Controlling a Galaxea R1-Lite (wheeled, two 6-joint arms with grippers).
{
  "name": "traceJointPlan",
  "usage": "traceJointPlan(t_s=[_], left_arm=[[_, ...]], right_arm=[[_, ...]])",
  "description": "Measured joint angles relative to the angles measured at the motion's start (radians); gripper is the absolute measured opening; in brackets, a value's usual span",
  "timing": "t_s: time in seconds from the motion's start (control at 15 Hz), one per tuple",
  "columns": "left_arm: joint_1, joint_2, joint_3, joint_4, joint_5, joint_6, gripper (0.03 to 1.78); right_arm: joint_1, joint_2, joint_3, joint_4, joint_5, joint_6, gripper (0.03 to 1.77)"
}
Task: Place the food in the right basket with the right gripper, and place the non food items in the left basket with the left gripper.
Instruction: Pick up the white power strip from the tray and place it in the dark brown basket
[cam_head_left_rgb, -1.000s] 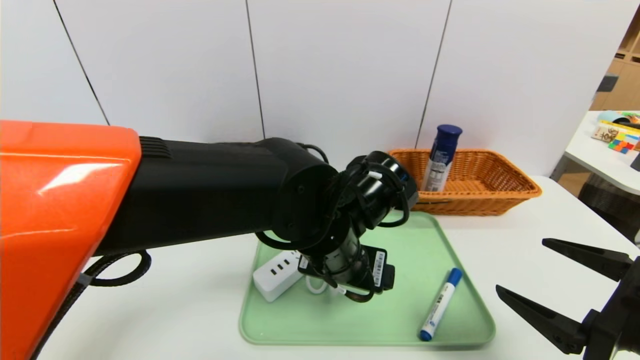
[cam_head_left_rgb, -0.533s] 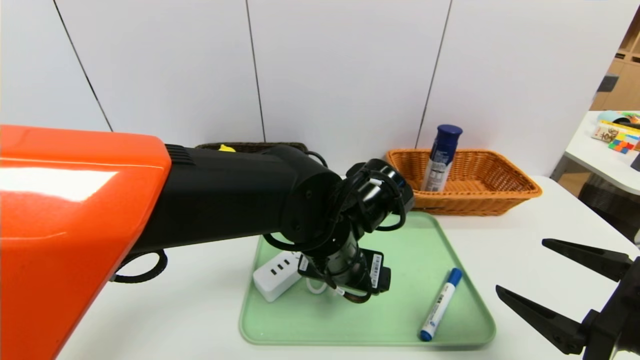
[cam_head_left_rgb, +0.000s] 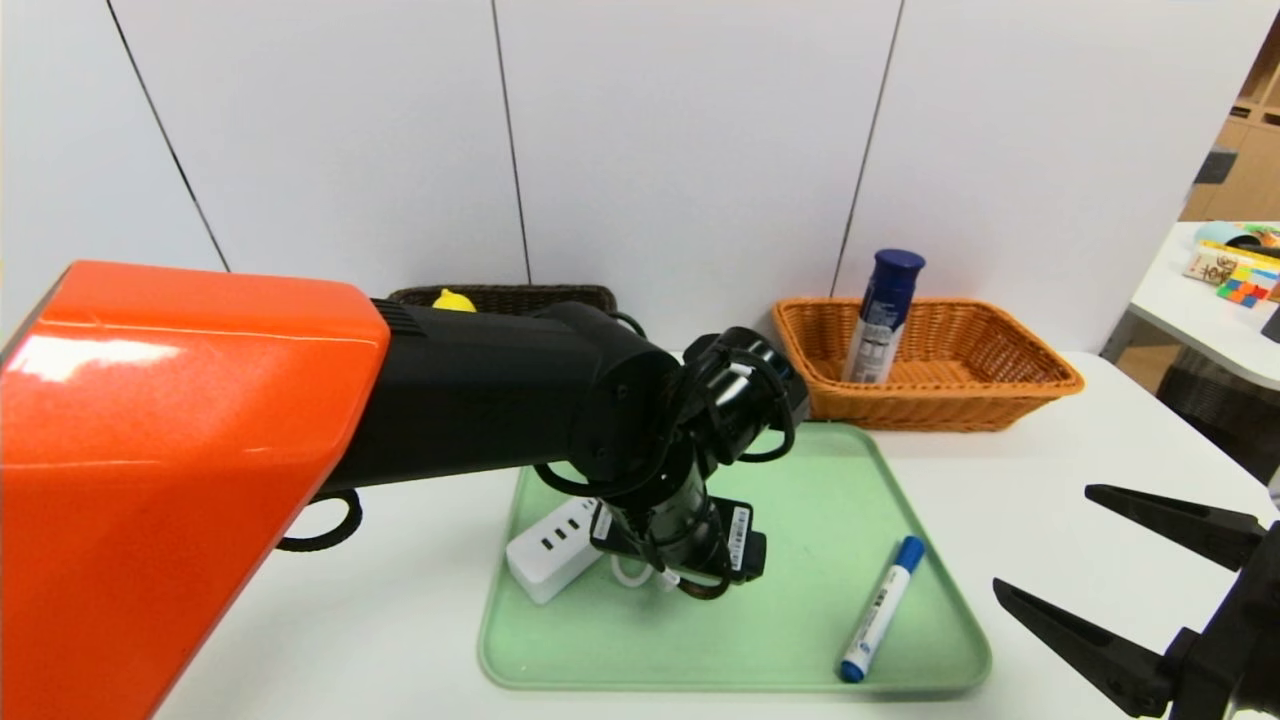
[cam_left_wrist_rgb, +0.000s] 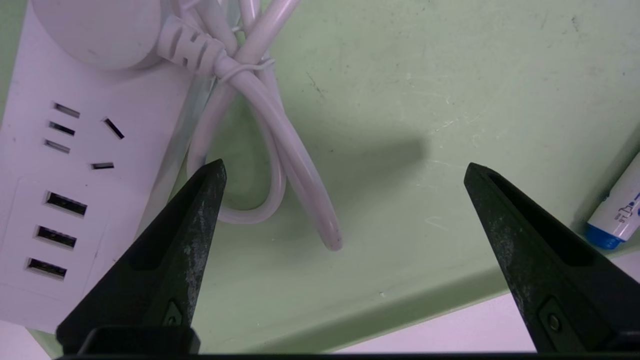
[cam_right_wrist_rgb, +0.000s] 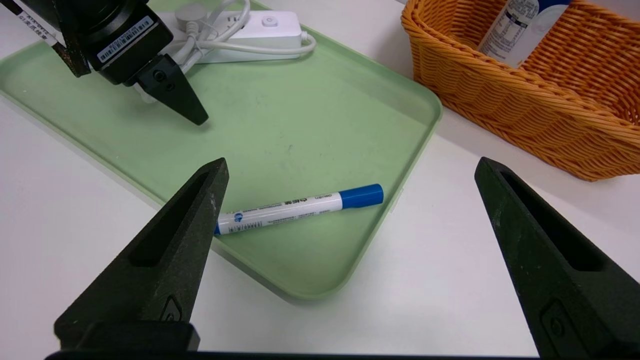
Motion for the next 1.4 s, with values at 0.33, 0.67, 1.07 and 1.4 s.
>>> traceJointPlan(t_s=[0.33,0.67,1.07,1.4], left_arm=[[0.016,0.013,0.000,-0.015,-0.002,0.009,1.69],[0.017,0.016,-0.001,-0.015,-0.001,0.016,1.69],[0.016,0.022,-0.001,-0.050,-0.001,0.042,1.69],[0.018,0.034,-0.001,-0.059,-0.002,0.046,1.69]], right_arm=[[0.000,0.000,0.001,0.000,0.000,0.000,1.70],[0.000,0.000,0.000,0.000,0.001,0.000,1.70],[0.000,0.001,0.000,0.001,0.001,0.001,1.70],[0.000,0.000,0.003,0.001,0.002,0.000,1.70]])
